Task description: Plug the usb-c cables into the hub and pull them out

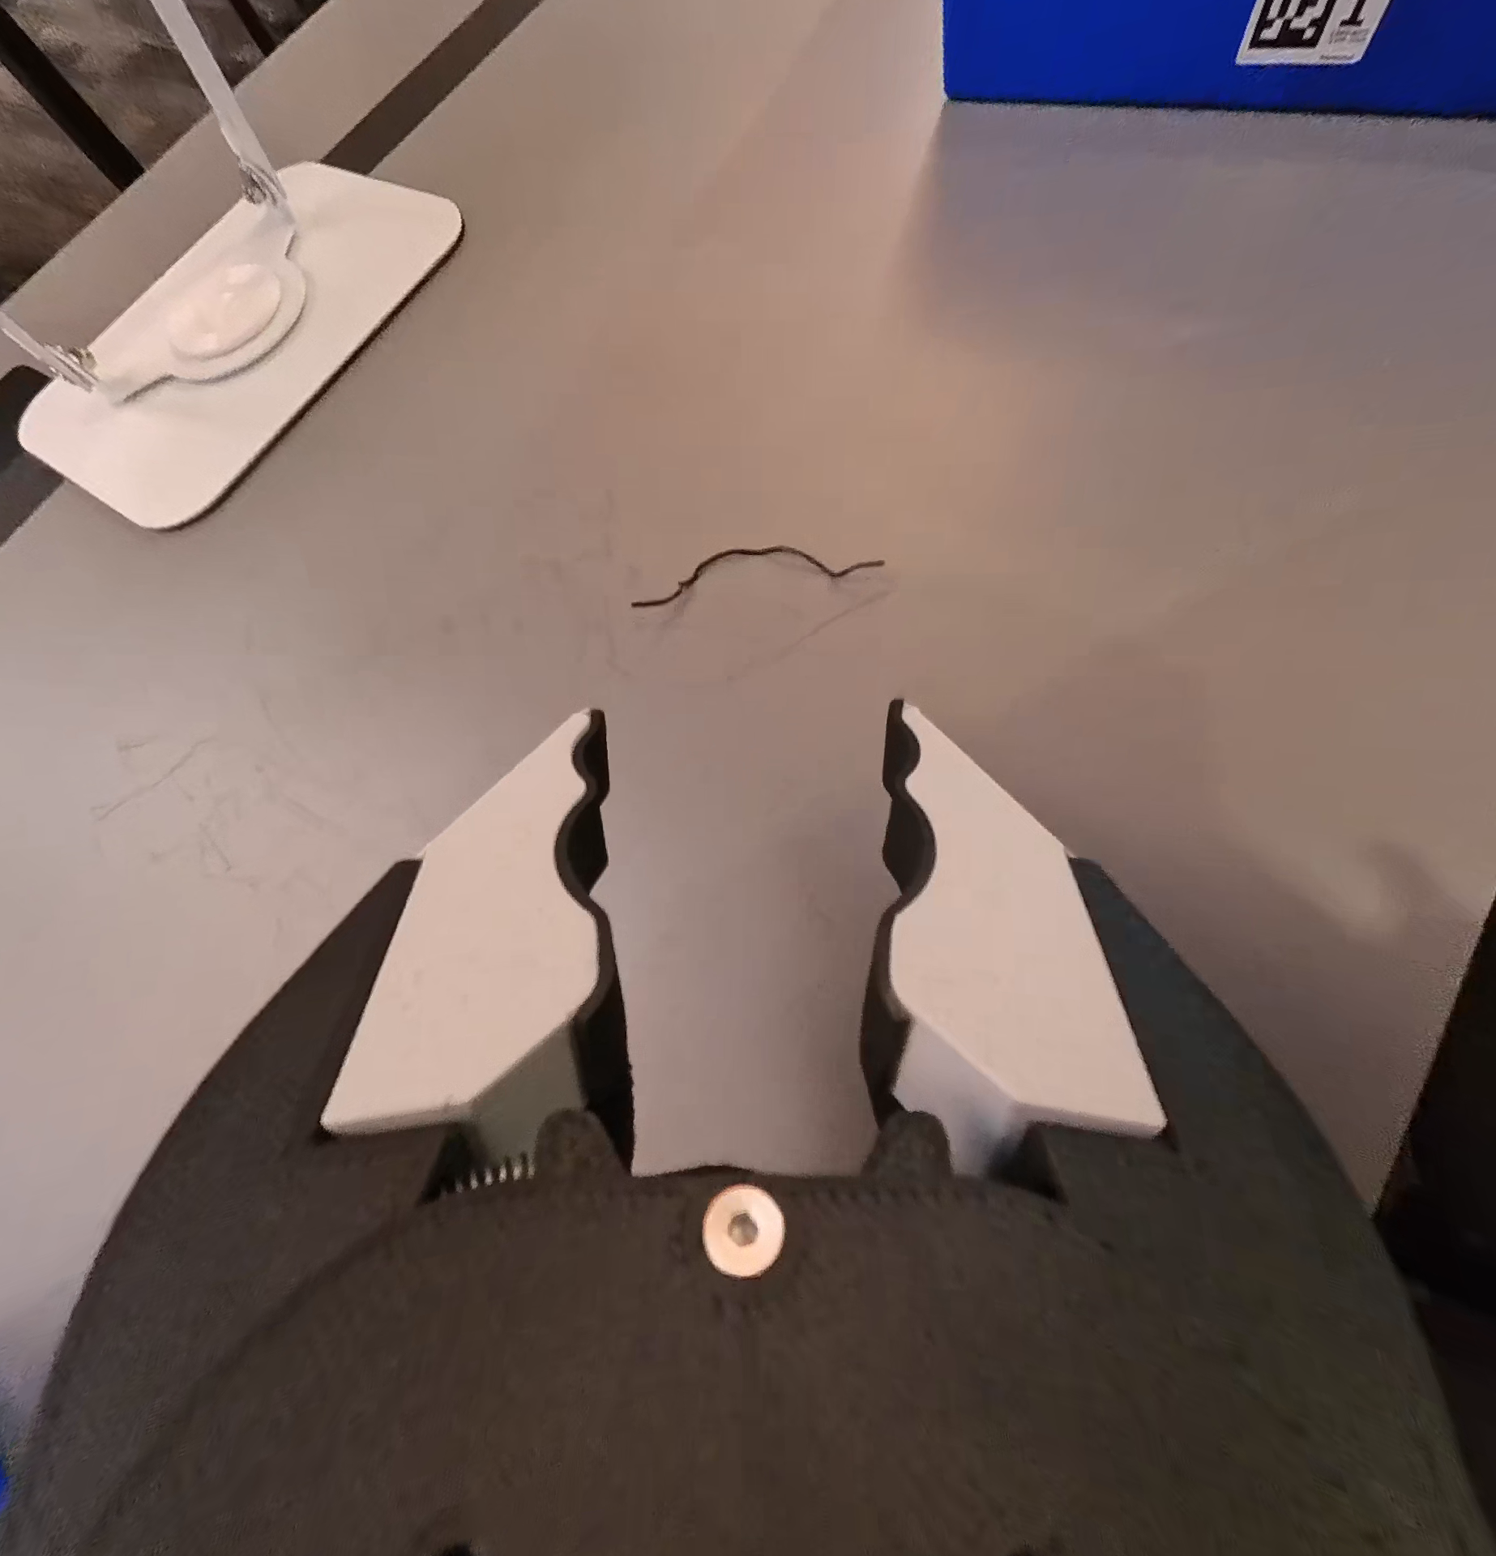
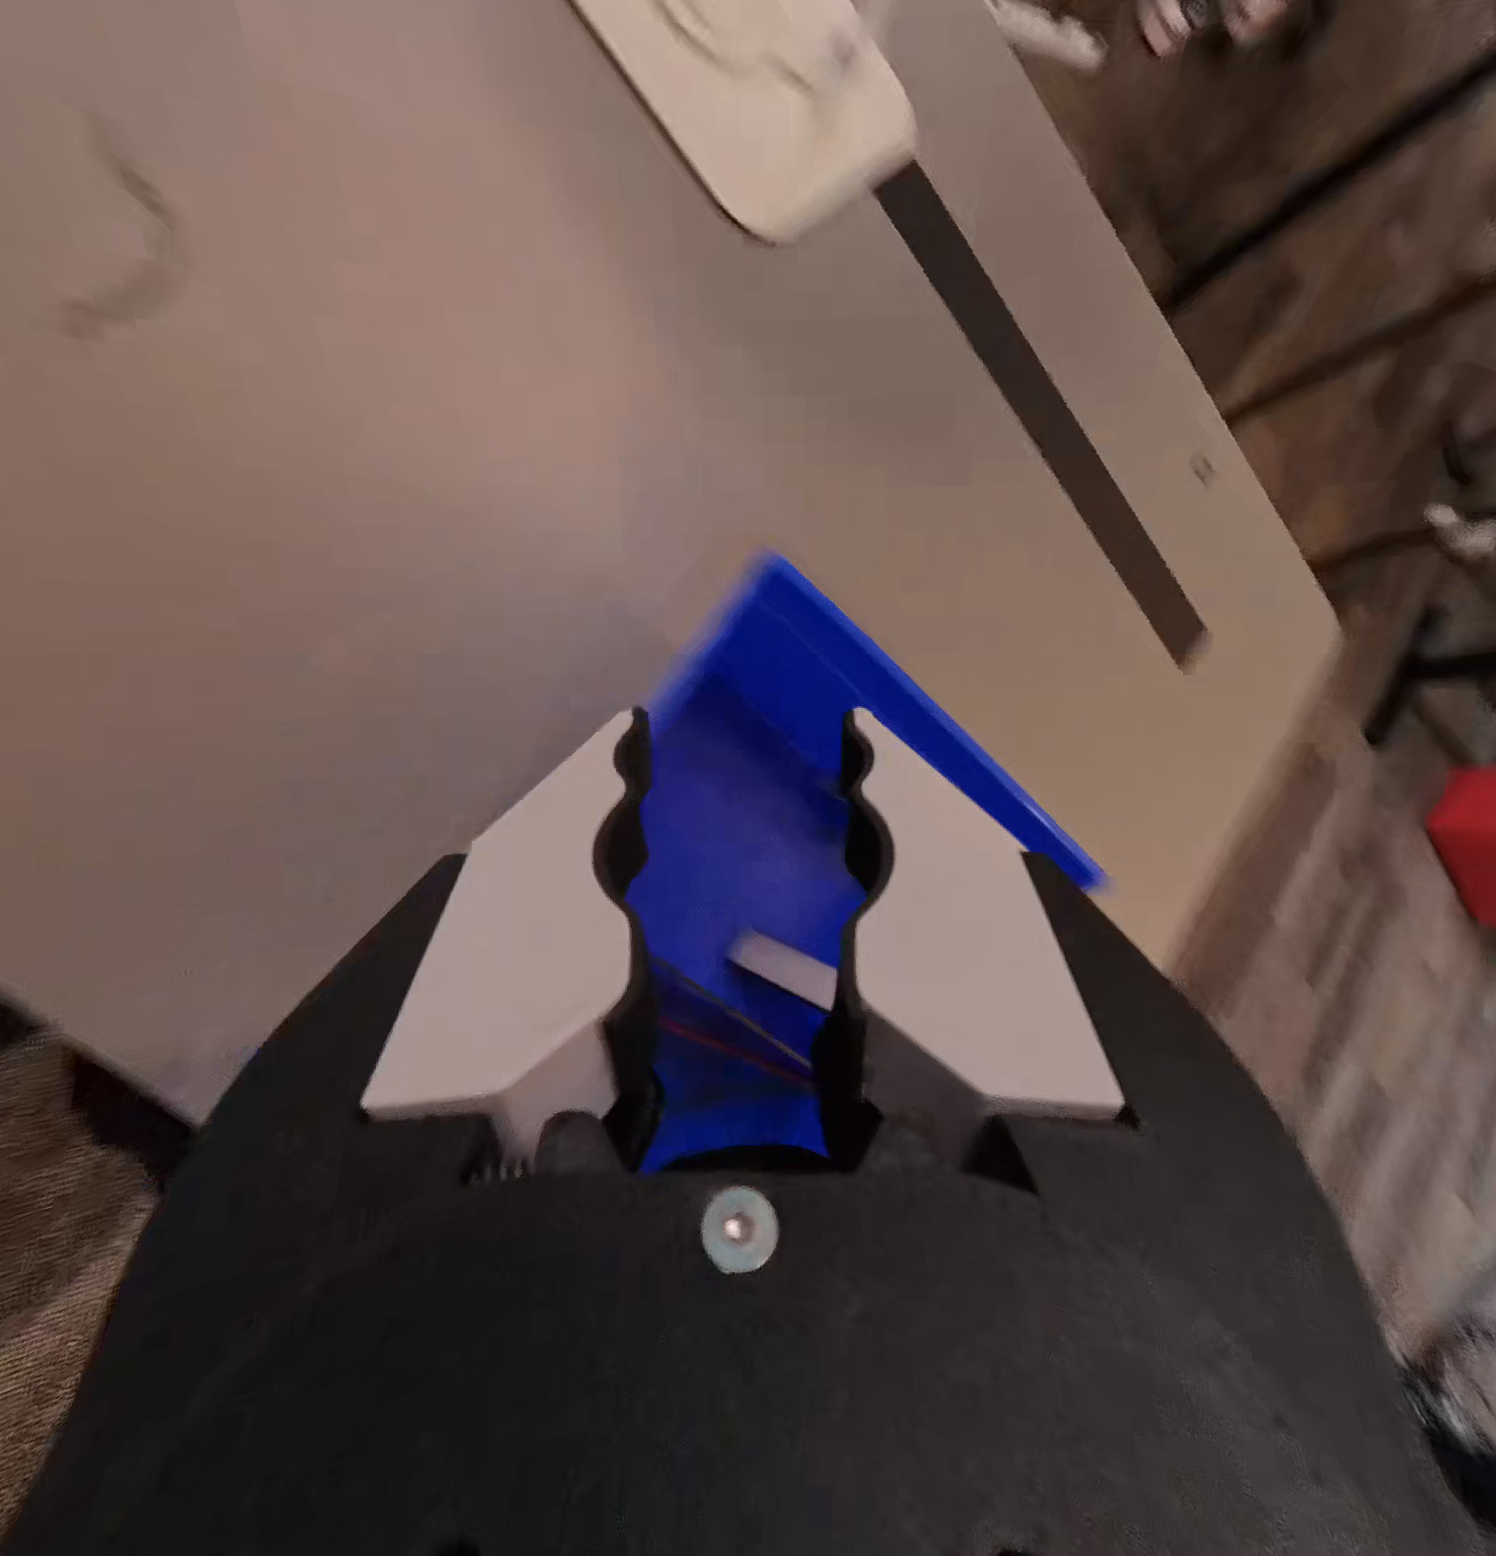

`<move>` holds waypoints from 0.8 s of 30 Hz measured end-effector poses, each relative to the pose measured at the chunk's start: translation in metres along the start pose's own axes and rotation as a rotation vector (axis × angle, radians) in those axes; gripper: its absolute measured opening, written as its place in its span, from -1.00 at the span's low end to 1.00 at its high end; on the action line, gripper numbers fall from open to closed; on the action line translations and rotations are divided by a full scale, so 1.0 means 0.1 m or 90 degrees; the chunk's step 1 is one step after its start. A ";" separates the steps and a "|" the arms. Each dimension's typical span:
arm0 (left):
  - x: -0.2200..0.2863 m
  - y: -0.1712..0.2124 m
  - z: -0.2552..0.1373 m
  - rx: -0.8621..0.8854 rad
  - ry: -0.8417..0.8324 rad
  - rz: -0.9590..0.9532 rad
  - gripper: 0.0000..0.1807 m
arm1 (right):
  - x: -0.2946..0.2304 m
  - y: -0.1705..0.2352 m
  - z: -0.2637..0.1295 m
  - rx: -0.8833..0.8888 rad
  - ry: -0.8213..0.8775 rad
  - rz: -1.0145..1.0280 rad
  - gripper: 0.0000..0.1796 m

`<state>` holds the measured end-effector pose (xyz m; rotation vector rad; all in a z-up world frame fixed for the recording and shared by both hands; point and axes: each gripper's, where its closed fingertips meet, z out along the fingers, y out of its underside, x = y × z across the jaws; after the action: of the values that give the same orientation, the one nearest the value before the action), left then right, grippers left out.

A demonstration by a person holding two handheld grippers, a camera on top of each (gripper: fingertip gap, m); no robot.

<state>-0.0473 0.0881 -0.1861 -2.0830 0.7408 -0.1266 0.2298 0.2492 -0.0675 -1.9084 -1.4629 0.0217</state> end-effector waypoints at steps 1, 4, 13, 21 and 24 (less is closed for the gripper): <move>0.00 0.02 0.01 -0.005 0.001 -0.003 -0.29 | -0.28 -0.20 -0.03 0.032 -0.033 -0.008 -0.57; 0.02 0.10 0.02 -0.023 0.001 -0.003 -0.30 | -1.17 -0.70 0.07 0.107 -0.167 -0.030 -0.64; 0.04 -0.10 -0.44 0.021 -0.003 -0.004 -0.31 | -2.28 -0.97 0.52 0.103 -0.251 -0.073 -0.53; -0.94 -0.39 -1.65 -0.034 -0.197 0.072 -0.34 | -2.08 -0.82 0.27 0.135 -0.176 -0.015 -0.52; -1.35 -0.32 -2.11 -0.080 -0.245 0.067 -0.35 | -1.84 -0.71 0.08 0.150 -0.105 0.011 -0.43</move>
<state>-0.2176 0.0238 -0.0108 -2.0945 0.6293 0.3789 0.1020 0.1046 -0.1076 -1.7603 -1.4801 0.3517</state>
